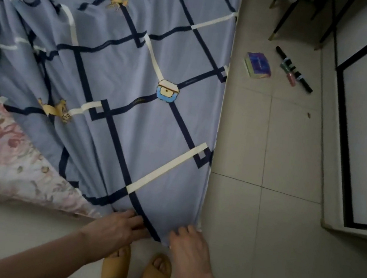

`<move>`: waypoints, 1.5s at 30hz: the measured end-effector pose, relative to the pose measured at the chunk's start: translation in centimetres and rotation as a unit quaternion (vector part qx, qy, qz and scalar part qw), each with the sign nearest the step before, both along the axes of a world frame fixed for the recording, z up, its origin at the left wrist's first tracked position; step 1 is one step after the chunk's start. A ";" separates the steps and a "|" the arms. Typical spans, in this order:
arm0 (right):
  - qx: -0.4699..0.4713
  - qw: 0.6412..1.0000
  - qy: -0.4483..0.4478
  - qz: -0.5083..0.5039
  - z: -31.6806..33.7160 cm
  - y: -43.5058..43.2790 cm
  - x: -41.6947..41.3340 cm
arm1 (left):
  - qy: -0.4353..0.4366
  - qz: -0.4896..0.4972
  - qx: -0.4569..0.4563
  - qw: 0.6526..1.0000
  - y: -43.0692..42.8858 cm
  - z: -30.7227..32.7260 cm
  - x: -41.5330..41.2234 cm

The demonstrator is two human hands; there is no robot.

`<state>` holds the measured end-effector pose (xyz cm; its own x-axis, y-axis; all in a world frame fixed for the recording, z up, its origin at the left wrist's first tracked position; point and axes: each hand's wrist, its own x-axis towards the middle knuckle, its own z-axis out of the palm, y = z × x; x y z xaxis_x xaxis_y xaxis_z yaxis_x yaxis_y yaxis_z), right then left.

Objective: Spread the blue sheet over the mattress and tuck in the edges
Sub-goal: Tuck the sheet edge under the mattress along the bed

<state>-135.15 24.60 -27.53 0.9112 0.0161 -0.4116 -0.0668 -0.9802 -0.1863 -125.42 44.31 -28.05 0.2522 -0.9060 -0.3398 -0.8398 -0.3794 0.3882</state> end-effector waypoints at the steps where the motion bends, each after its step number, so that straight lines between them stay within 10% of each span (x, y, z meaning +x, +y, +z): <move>1: -0.004 1.000 0.011 0.002 -0.3 0.0 -0.4 | 0.003 0.014 -0.012 1.000 0.1 -0.2 -0.6; 17: 0.234 0.967 -0.076 0.067 5.5 17.1 10.1 | -0.155 0.275 -0.069 0.946 16.2 2.0 7.8; 30: 0.126 0.978 -0.106 -0.129 1.1 20.4 17.6 | -0.171 0.085 -0.112 0.975 20.5 0.3 22.5; 38: 0.137 0.989 -0.046 0.021 2.3 25.5 10.0 | -0.027 0.007 -0.096 0.995 29.5 2.7 13.4; 45: 0.116 0.991 -0.019 -0.061 -0.3 27.5 10.4 | -0.069 0.088 -0.037 0.993 29.6 -0.7 11.8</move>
<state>-124.73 52.09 -27.81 0.9272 -0.0045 -0.3745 -0.1701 -0.8960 -0.4103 -113.57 73.90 -28.71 0.4479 -0.8650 -0.2262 -0.8103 -0.4997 0.3063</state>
